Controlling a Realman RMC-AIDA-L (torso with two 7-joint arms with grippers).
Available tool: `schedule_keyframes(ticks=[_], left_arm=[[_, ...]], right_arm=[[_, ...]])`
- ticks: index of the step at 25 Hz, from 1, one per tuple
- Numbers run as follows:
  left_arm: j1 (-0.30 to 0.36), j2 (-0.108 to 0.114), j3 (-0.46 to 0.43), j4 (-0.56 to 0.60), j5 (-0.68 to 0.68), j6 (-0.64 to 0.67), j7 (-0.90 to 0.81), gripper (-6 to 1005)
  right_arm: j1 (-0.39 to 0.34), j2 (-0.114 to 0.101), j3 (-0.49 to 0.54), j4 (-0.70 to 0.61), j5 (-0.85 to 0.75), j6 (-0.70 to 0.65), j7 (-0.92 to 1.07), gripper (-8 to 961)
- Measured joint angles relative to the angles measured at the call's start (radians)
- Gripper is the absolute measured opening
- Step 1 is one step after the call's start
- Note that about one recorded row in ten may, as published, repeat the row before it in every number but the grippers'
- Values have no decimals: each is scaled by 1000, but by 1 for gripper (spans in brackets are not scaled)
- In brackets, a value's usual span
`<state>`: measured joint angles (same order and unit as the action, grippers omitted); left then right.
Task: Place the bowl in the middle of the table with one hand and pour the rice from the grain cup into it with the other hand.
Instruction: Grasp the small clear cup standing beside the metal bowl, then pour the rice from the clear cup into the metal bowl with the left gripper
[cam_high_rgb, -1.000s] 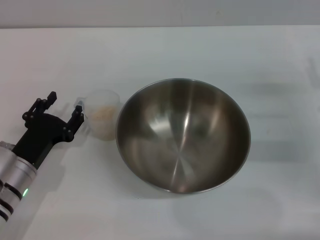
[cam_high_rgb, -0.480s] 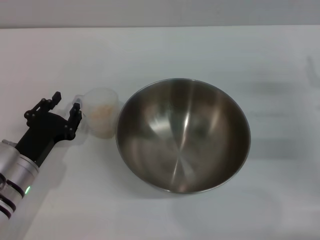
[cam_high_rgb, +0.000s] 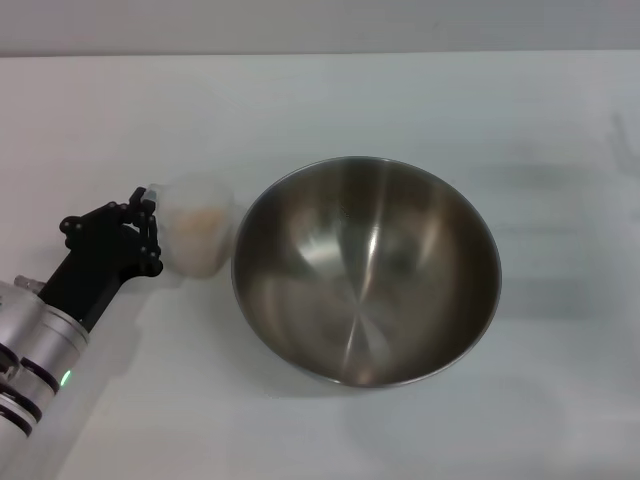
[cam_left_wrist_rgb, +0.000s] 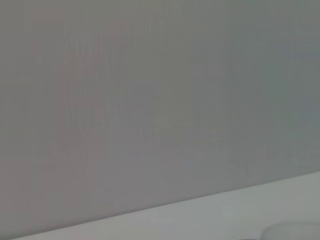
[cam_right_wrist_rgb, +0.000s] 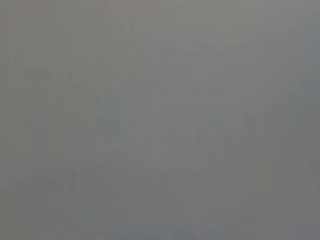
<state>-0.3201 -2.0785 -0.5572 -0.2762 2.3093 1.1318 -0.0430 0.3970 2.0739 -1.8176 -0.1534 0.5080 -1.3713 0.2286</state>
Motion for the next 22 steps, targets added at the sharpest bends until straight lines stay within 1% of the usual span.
schedule_keyframes(ticks=[7, 9, 10, 11, 13, 14, 15, 16, 17, 18, 19, 20, 21, 22], left_arm=[[7, 0, -5, -26, -2, 60, 6, 20], [7, 0, -10, -26, -4, 92, 6, 20], [7, 0, -18, -26, -5, 129, 13, 20], [7, 0, -18, -26, -5, 129, 13, 20], [7, 0, -27, -27, -5, 169, 45, 20], [7, 0, -30, -31, -5, 187, 72, 20], [6, 0, -32, -42, -5, 224, 144, 20], [6, 0, -32, -42, -5, 224, 144, 20], [3, 0, -31, -49, -4, 253, 225, 20], [3, 0, -31, -49, -4, 253, 225, 20], [1, 0, -29, -54, -3, 270, 276, 20], [-5, 0, -23, -60, 0, 299, 372, 20], [-5, 0, -23, -60, 0, 299, 372, 20], [-12, -1, -12, -66, 1, 323, 468, 20]], right_arm=[[-3, 0, 0, 0, -1, -3, 0, 725], [-3, 0, 0, 0, -1, -4, 0, 725], [-2, 0, 0, 0, -1, -4, 0, 725], [-2, 0, 0, 0, -1, -4, 0, 725], [-1, 0, 0, 0, -1, -4, 0, 725], [0, 0, 0, 0, -2, -4, 0, 725], [2, -1, 2, 0, -2, -3, 0, 725], [2, -1, 2, 0, -2, -3, 0, 725], [3, -1, 5, 0, -2, -1, 0, 725], [3, -1, 5, 0, -2, -1, 0, 725], [4, -1, 5, 0, -2, 1, 0, 725], [7, -2, 7, 0, -2, 2, -3, 725], [7, -2, 7, 0, -2, 2, -3, 725], [10, -2, 9, 0, -2, 3, -20, 725]])
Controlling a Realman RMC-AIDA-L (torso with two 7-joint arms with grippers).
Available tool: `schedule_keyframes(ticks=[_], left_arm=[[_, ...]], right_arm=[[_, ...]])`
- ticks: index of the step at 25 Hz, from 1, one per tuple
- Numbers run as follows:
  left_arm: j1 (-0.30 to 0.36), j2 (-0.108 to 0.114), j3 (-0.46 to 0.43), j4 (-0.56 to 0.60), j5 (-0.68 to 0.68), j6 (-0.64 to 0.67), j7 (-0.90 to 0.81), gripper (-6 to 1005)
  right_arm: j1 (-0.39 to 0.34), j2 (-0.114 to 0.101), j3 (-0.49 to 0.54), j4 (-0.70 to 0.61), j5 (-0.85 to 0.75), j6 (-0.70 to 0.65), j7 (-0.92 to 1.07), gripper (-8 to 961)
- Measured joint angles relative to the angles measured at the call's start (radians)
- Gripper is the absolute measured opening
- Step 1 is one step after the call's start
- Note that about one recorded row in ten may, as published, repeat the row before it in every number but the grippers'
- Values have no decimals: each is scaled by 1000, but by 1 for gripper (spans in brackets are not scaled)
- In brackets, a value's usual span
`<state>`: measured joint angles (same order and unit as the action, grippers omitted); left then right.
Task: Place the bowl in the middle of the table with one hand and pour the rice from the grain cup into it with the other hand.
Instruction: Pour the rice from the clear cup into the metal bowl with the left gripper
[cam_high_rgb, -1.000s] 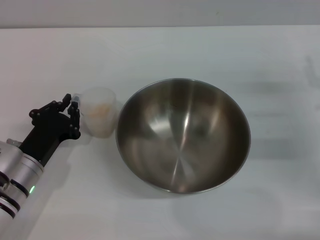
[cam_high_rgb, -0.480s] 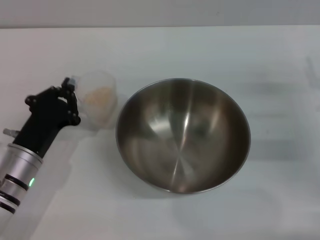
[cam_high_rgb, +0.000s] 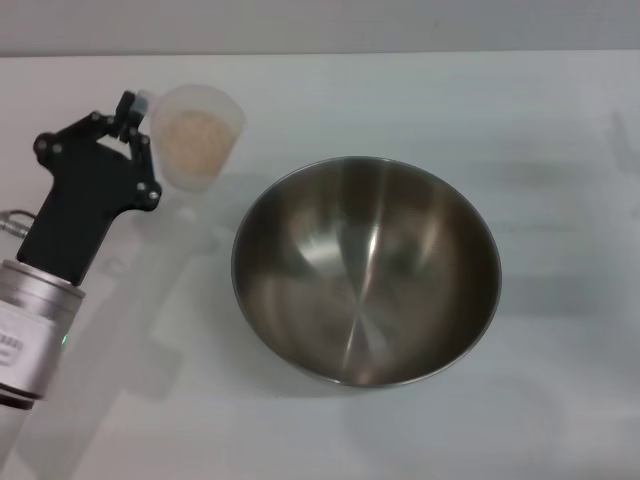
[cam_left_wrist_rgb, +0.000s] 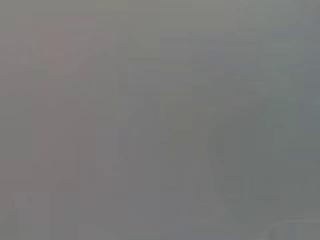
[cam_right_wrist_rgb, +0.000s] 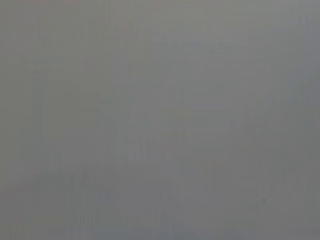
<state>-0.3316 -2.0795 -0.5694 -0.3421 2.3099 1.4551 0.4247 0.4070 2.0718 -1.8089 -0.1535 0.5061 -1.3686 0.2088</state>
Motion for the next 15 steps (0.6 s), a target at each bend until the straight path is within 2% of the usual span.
schedule_keyframes(ticks=[1, 3, 4, 8, 12, 13, 15], left_arm=[[0, 0, 0, 0, 0, 0, 0, 20], [-18, 0, 45, -5, 1, 34, 164, 21], [-18, 0, 45, -5, 1, 34, 164, 21], [-47, 0, 169, -8, 2, 48, 473, 21], [-56, -1, 211, -8, 2, 47, 590, 21], [-61, -1, 234, -9, 2, 47, 681, 21], [-63, -1, 241, -10, 3, 47, 712, 21]], right_arm=[[1, 0, 0, 0, 0, 0, -8, 725], [2, 2, 1, -1, 0, 1, -27, 725], [2, 2, 1, -1, 0, 1, -27, 725], [3, 3, 3, -1, 7, 2, -33, 725], [2, 3, 8, -1, 8, 2, -34, 725], [2, 4, 15, -1, 8, 5, -34, 725], [3, 4, 19, -1, 8, 15, -34, 725]])
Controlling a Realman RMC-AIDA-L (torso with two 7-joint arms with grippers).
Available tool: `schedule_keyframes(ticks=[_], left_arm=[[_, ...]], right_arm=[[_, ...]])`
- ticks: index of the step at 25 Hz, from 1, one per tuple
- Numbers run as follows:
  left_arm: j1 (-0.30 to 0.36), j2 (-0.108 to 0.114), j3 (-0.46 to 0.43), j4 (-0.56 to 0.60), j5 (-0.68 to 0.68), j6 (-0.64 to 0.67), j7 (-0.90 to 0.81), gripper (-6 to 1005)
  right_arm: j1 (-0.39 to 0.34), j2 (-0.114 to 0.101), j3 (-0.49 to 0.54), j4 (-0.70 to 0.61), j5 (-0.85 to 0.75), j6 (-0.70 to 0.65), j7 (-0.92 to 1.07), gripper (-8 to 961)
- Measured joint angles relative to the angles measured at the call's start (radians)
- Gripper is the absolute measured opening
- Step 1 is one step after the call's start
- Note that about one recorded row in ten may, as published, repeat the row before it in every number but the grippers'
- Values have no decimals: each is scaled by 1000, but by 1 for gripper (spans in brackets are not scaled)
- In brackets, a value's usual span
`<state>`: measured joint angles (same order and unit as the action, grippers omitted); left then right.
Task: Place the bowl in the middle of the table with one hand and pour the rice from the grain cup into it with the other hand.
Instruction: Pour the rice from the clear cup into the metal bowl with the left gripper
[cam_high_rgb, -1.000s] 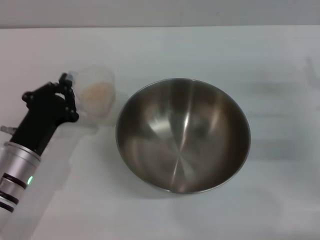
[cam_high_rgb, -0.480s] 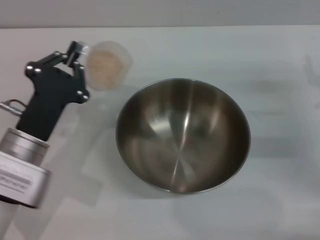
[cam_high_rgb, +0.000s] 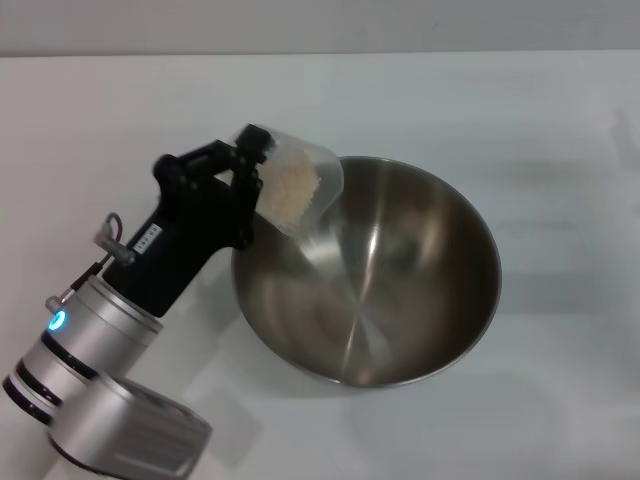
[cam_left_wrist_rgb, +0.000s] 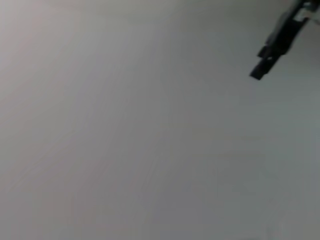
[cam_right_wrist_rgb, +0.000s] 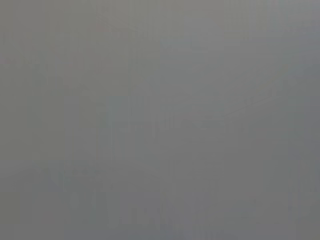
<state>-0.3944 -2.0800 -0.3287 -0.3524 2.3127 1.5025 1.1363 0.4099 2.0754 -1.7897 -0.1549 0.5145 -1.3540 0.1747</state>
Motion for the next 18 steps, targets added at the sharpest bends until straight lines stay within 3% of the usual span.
schedule_keyframes(ticks=[3, 13, 18], left_arm=[[2, 0, 38, -25, 7, 1, 203, 21], [4, 0, 62, -35, 79, -3, 534, 20], [3, 0, 76, -36, 79, -7, 615, 20]], right_arm=[[4, -1, 13, 0, 0, 25, 0, 725], [6, -3, 51, 0, 1, 39, -1, 725], [6, -3, 51, -3, -4, 34, -1, 725]])
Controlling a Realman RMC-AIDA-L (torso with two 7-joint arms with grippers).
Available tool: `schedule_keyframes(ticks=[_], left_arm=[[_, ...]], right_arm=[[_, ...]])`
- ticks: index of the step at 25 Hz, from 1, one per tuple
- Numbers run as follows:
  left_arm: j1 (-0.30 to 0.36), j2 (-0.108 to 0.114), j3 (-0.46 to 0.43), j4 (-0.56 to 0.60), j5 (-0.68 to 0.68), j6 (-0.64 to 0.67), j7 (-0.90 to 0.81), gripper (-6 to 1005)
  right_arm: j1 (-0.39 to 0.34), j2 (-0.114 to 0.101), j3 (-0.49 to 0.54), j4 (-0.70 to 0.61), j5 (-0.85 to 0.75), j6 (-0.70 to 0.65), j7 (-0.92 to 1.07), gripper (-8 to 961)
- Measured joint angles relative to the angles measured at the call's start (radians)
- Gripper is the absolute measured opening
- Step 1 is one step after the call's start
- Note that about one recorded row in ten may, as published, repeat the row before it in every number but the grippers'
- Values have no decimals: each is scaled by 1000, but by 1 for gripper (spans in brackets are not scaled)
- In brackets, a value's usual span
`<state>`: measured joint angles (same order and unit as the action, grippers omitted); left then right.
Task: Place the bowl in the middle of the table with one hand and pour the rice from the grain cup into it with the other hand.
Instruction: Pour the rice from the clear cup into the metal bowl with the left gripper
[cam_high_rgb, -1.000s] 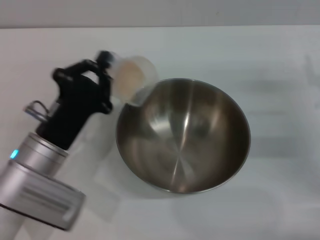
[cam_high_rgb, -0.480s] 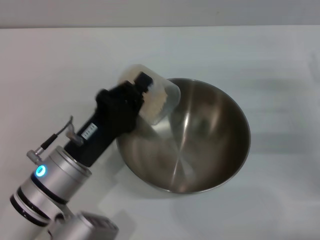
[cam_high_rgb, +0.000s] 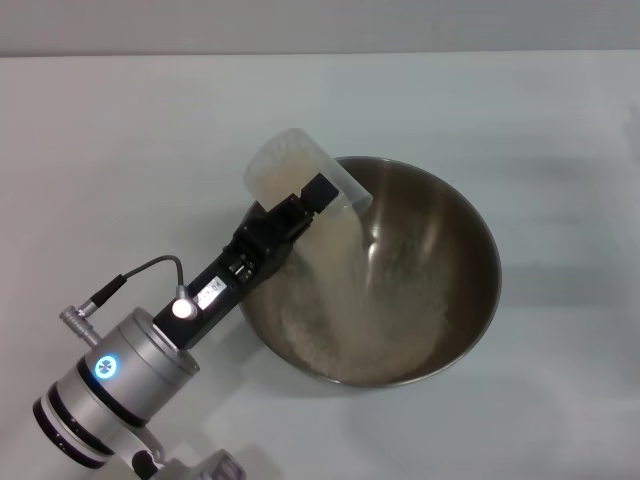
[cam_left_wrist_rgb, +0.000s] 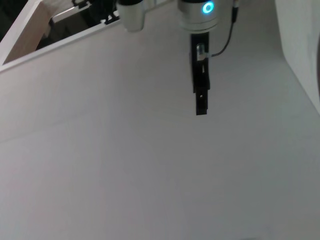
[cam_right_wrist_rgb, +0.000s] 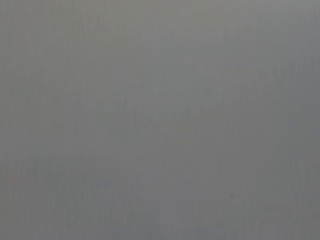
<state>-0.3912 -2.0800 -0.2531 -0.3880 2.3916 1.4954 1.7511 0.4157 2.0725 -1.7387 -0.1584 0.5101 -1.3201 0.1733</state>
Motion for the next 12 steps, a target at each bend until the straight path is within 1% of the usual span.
schedule_keyframes(ticks=[2, 8, 11, 12], left_arm=[[1, 0, 2, 0, 0, -2, 18, 20], [4, 0, 18, -1, 0, -8, 147, 20], [4, 0, 22, -2, 0, -9, 176, 20], [4, 0, 30, -2, 0, -11, 251, 20]], right_arm=[[-1, 1, 0, -1, 0, -1, 0, 725], [-2, 1, -1, -2, -1, -2, 0, 725], [-2, 1, -1, -2, -2, -3, 0, 725], [-2, 1, -1, -2, -2, -3, 0, 726]])
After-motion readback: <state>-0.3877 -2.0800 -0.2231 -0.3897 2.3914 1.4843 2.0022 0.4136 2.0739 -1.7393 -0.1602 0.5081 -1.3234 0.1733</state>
